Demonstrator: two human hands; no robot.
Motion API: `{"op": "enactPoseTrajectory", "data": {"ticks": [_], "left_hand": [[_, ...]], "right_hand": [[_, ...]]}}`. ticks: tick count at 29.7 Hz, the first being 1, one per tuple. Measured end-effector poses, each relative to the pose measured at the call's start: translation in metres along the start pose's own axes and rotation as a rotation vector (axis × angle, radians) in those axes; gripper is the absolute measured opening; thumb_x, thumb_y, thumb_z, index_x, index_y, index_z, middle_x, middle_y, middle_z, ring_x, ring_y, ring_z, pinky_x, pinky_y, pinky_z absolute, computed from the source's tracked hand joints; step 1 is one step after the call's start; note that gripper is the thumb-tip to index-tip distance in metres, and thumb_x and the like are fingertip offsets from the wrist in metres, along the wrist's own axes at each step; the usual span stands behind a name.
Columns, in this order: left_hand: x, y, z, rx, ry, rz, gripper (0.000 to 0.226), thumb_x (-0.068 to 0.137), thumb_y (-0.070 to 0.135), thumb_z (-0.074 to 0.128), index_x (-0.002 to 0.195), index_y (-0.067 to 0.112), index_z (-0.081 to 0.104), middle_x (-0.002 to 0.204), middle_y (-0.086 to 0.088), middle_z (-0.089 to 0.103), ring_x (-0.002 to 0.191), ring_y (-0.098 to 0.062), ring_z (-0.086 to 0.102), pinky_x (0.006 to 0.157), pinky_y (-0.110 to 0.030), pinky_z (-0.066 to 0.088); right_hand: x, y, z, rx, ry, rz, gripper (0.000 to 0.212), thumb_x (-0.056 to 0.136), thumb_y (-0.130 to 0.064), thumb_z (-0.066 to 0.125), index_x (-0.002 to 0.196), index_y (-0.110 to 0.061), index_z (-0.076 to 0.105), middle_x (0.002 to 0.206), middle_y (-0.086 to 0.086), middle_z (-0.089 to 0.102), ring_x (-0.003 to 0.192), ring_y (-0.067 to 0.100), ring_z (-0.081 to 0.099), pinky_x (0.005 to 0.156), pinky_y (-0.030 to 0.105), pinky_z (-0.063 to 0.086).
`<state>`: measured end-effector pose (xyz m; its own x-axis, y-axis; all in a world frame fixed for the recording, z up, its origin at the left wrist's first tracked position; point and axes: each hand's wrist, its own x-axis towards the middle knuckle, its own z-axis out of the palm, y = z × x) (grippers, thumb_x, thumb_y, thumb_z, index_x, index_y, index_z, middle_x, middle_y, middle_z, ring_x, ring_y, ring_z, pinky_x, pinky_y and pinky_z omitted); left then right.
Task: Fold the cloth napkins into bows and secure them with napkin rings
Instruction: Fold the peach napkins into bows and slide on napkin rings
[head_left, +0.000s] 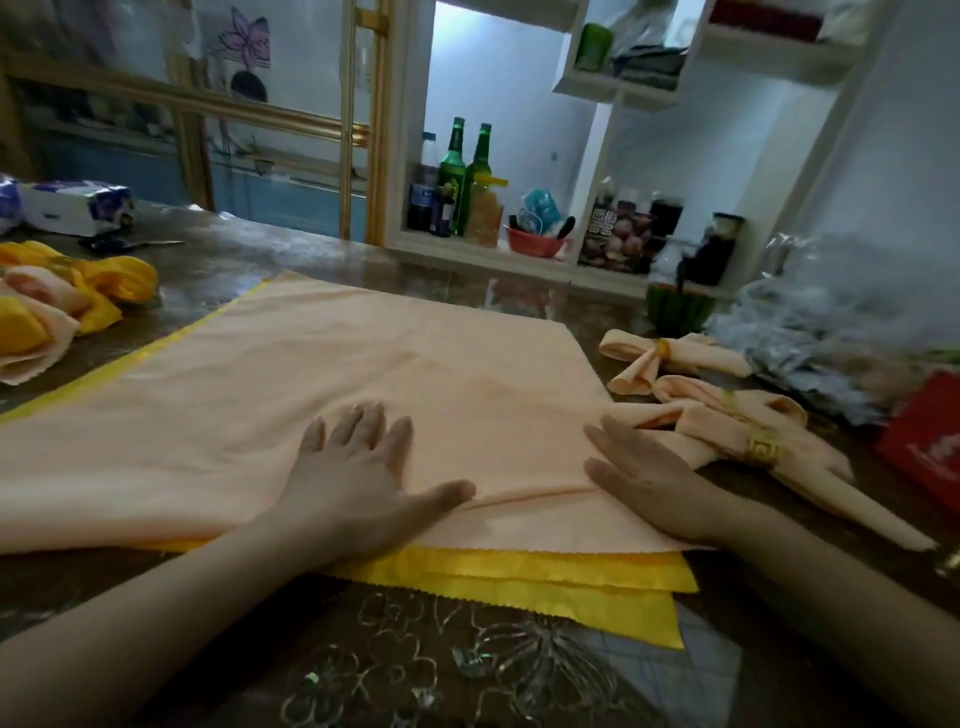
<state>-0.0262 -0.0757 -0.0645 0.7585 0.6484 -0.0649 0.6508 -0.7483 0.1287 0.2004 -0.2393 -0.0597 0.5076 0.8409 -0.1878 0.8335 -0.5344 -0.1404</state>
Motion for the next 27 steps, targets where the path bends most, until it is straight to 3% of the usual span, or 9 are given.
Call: {"op": "enactPoseTrajectory", "data": {"ticks": [4,8,10,12,15,18,21,25,27], "left_hand": [[-0.003,0.000,0.000,-0.004,0.007,0.003,0.110,0.060,0.087,0.007,0.150,0.025,-0.001,0.158,-0.004,-0.010,0.145,-0.018,-0.011,0.117,-0.043,-0.005],[-0.007,0.002,-0.005,0.065,0.038,0.009,0.091,0.080,0.079,0.018,0.150,0.023,0.002,0.158,-0.007,-0.007,0.145,-0.024,-0.009,0.113,-0.054,-0.007],[-0.011,0.012,-0.011,0.081,0.090,0.063,0.071,0.093,0.060,0.024,0.150,0.023,0.006,0.159,-0.005,-0.002,0.145,-0.022,-0.007,0.113,-0.055,-0.007],[-0.015,0.024,-0.015,-0.075,0.147,0.087,0.054,0.100,0.039,0.025,0.149,0.022,0.013,0.158,0.000,0.007,0.146,-0.016,-0.002,0.115,-0.052,-0.004],[-0.021,0.020,-0.020,-0.149,0.213,0.024,0.050,0.102,0.030,0.022,0.149,0.018,0.014,0.158,0.003,0.011,0.146,-0.014,0.000,0.117,-0.046,-0.001],[-0.037,-0.019,-0.017,-0.032,0.161,-0.109,0.052,0.102,0.035,0.017,0.150,0.016,0.009,0.159,0.002,0.004,0.146,-0.016,-0.005,0.116,-0.045,-0.003],[-0.068,-0.060,-0.010,0.029,-0.024,-0.117,0.065,0.096,0.055,0.015,0.150,0.022,-0.002,0.158,0.002,-0.011,0.144,-0.016,-0.014,0.115,-0.043,-0.009],[-0.112,-0.114,-0.008,0.002,-0.050,-0.223,0.093,0.071,0.080,-0.002,0.149,0.029,-0.010,0.156,0.005,-0.019,0.143,-0.010,-0.017,0.115,-0.033,-0.009],[-0.125,-0.130,-0.010,-0.005,-0.055,-0.275,0.096,0.068,0.080,-0.005,0.148,0.029,-0.011,0.155,0.005,-0.020,0.142,-0.009,-0.017,0.115,-0.031,-0.009]], "right_hand": [[-0.021,0.020,-0.009,-0.067,0.027,0.107,0.058,0.099,-0.047,0.020,0.151,-0.024,0.007,0.159,-0.003,-0.002,0.146,0.012,0.000,0.118,0.031,0.001],[-0.041,-0.006,-0.024,-0.325,0.280,0.145,0.048,0.101,-0.029,0.032,0.148,-0.023,0.023,0.157,-0.001,0.017,0.143,0.015,0.018,0.115,0.031,0.017],[-0.044,-0.040,-0.025,-0.184,0.390,0.013,0.048,0.100,-0.018,0.037,0.146,-0.025,0.027,0.156,-0.003,0.020,0.143,0.013,0.018,0.115,0.029,0.017],[-0.038,-0.082,-0.023,-0.031,0.417,-0.185,0.046,0.099,-0.011,0.038,0.143,-0.025,0.034,0.153,-0.004,0.028,0.142,0.010,0.022,0.114,0.025,0.018],[-0.011,-0.146,-0.014,0.043,0.398,-0.374,0.047,0.096,-0.006,0.040,0.141,-0.019,0.039,0.149,0.001,0.036,0.138,0.015,0.030,0.112,0.025,0.023],[0.011,-0.193,0.007,0.098,0.227,-0.501,0.049,0.097,-0.016,0.041,0.145,-0.014,0.030,0.150,0.008,0.032,0.139,0.023,0.027,0.112,0.030,0.023],[0.023,-0.195,0.024,-0.034,0.042,-0.485,0.060,0.100,-0.045,0.024,0.151,-0.020,0.006,0.159,0.001,-0.001,0.146,0.015,-0.003,0.116,0.030,-0.001],[0.030,-0.197,0.024,-0.067,0.030,-0.446,0.065,0.097,-0.055,0.018,0.152,-0.024,0.004,0.159,-0.003,-0.007,0.145,0.010,-0.008,0.115,0.027,-0.006],[0.030,-0.198,0.024,-0.064,0.041,-0.441,0.065,0.096,-0.056,0.018,0.152,-0.025,0.006,0.159,-0.004,-0.005,0.145,0.009,-0.006,0.115,0.027,-0.005]]}}
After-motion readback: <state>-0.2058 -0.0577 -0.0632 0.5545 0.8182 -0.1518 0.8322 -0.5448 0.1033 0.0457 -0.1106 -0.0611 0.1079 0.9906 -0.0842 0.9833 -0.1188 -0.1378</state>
